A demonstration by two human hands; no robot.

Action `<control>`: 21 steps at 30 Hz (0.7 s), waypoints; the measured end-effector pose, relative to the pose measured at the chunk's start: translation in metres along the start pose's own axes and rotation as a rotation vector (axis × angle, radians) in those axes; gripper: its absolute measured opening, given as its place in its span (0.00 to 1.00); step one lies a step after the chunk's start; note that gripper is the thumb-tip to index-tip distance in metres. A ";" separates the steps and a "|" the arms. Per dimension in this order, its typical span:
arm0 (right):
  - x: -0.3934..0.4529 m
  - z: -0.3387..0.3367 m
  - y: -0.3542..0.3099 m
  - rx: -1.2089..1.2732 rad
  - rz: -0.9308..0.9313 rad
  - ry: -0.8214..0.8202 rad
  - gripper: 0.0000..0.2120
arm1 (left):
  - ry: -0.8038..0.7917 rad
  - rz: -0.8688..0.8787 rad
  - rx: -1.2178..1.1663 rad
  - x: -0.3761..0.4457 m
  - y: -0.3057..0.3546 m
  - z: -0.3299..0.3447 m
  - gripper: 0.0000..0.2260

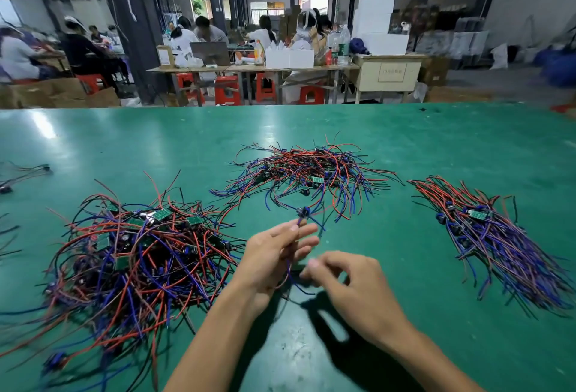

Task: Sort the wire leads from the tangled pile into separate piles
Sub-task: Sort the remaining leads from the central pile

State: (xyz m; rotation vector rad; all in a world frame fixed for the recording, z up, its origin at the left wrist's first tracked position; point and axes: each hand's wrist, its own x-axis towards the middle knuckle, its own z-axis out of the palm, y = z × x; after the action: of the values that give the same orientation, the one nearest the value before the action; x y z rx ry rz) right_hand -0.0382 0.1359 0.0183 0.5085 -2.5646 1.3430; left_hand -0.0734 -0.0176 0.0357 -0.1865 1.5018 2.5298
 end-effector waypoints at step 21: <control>0.023 -0.046 0.011 0.725 0.278 -0.043 0.16 | -0.441 -0.048 0.492 -0.030 0.011 0.007 0.13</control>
State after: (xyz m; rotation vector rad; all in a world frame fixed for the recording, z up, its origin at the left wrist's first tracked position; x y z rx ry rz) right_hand -0.0631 0.1747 0.0438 0.2807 -2.1642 2.3894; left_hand -0.0470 -0.0197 0.0542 0.3745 1.8185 1.9102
